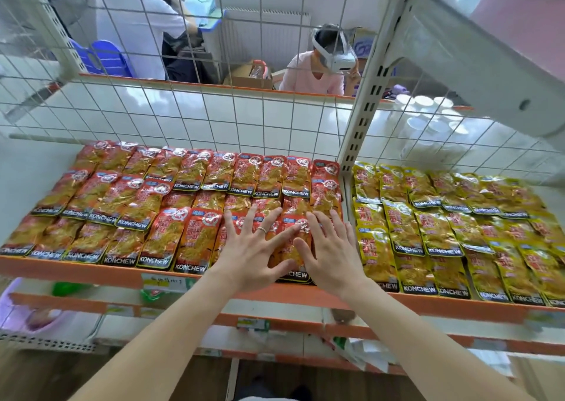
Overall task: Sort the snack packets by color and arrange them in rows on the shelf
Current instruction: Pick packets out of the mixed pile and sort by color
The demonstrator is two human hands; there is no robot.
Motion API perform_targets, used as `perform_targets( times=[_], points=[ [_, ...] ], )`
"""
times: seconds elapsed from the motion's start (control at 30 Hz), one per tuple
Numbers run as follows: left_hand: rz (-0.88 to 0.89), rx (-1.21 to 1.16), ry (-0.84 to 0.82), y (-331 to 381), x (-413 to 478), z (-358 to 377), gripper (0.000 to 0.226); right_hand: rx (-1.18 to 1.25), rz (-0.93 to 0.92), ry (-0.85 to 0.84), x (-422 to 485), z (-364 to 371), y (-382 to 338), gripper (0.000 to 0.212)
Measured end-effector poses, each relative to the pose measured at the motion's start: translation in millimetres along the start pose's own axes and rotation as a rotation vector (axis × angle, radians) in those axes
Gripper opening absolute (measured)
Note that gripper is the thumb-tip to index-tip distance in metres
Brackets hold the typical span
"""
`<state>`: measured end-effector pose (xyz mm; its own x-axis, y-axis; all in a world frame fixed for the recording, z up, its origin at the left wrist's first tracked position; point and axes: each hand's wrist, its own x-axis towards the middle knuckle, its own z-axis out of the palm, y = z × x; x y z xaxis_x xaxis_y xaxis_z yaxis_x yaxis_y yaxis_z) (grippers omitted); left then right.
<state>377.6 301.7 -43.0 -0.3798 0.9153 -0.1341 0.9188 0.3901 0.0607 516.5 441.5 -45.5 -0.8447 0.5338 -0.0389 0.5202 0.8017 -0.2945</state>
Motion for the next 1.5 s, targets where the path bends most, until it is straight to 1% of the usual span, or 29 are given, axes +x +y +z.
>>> perform_targets(
  times=[0.1, 0.13, 0.2, 0.3, 0.43, 0.53, 0.67, 0.73, 0.83, 0.9, 1.0, 1.17, 1.33, 1.5],
  points=[
    [-0.007, -0.02, 0.026, 0.7, 0.8, -0.1, 0.076, -0.019, 0.022, 0.109, 11.1, -5.2, -1.8, 0.081],
    [-0.017, -0.035, 0.037, 2.3, 2.6, -0.9, 0.078, -0.03, 0.023, 0.115, 16.1, -7.2, -2.2, 0.081],
    [-0.027, -0.05, 0.056, 6.8, 7.7, -1.8, 0.08, -0.049, 0.023, 0.074, 24.5, -9.5, -2.1, 0.085],
    [-0.015, -0.005, 0.044, 10.8, 13.2, 0.7, 0.085, -0.04, 0.028, -0.01, 25.4, -4.3, -1.6, 0.09],
    [0.001, -0.019, 0.049, 8.2, 13.8, 3.9, 0.083, -0.021, 0.039, -0.001, 17.3, 2.5, -0.8, 0.091],
    [0.016, -0.023, 0.035, 6.4, 13.9, 3.9, 0.083, -0.006, 0.039, 0.003, 17.1, -2.6, -0.7, 0.081],
    [0.015, -0.103, 0.136, 12.7, 10.1, -3.8, 0.086, 0.044, 0.039, 0.118, -3.3, -16.9, 12.4, 0.074],
    [0.034, -0.142, 0.214, 29.5, 9.1, -9.4, 0.083, 0.065, 0.03, 0.168, -21.8, -23.2, 28.1, 0.07],
    [0.12, -0.143, 0.295, 69.2, 13.2, -12.6, 0.077, 0.066, 0.027, 0.237, -43.3, -34.7, 62.3, 0.062],
    [0.179, -0.135, 0.294, 99.2, 21.1, -9.4, 0.075, 0.038, 0.042, 0.258, -52.5, -40.2, 90.9, 0.059],
    [0.192, -0.14, 0.239, 144.6, 37.0, -1.4, 0.076, 0.007, 0.092, 0.252, -65.4, -47.2, 134.0, 0.062],
    [0.141, -0.055, 0.175, 210.2, 59.8, 6.8, 0.073, -0.117, 0.11, 0.119, -78.8, -57.3, 189.5, 0.065],
    [0.022, -0.014, 0.131, 239.2, 70.3, 13.0, 0.073, -0.202, 0.044, 0.051, -78.3, -61.1, 219.6, 0.078],
    [-0.032, -0.007, 0.197, 247.4, 71.4, 20.2, 0.074, -0.122, 0.003, 0.075, -73.6, -57.8, 228.7, 0.068]
  ],
)
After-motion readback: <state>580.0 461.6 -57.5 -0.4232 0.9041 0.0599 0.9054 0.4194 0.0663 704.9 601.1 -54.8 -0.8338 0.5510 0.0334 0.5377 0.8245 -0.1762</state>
